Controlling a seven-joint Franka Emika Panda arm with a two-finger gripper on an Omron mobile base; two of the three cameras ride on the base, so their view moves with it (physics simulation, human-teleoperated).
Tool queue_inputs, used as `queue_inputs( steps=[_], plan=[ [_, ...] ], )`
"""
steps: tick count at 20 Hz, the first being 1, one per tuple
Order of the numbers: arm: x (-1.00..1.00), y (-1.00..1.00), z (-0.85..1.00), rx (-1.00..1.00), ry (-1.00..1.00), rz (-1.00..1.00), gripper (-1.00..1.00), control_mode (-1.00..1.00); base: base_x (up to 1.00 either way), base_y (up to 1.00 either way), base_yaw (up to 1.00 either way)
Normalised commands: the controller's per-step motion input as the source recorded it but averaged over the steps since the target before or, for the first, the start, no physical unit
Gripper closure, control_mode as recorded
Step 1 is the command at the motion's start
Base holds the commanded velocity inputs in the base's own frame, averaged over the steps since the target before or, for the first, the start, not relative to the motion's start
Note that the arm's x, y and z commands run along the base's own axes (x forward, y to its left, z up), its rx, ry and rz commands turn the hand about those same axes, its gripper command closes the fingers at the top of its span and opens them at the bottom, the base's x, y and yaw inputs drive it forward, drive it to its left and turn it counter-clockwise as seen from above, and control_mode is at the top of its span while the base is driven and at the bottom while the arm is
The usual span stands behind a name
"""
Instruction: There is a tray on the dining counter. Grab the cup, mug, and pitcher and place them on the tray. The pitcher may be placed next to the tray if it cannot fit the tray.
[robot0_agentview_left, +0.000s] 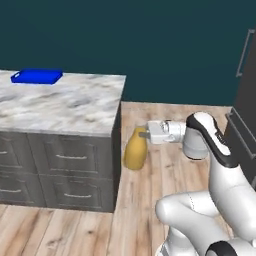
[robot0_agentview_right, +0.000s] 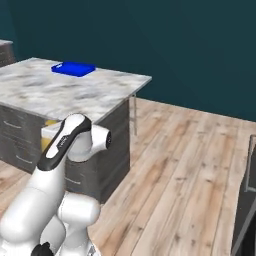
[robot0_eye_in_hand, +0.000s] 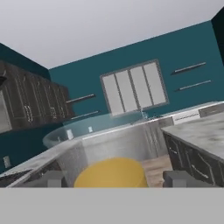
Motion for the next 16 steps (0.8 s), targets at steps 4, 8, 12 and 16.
queue_inputs(
  steps=[4,8,12,16],
  plan=[
    [0.0,0.0,0.0,0.0,0.0,0.0,1.0,1.0,0.84,-0.55,-0.08],
    [0.0,0.0,0.0,0.0,0.0,0.0,1.0,1.0,1.0,-0.13,-0.18],
    [0.0,0.0,0.0,0.0,0.0,0.0,1.0,1.0,1.0,-0.06,-0.36],
    [0.0,0.0,0.0,0.0,0.0,0.0,1.0,1.0,1.0,-0.02,-0.4]
  ],
)
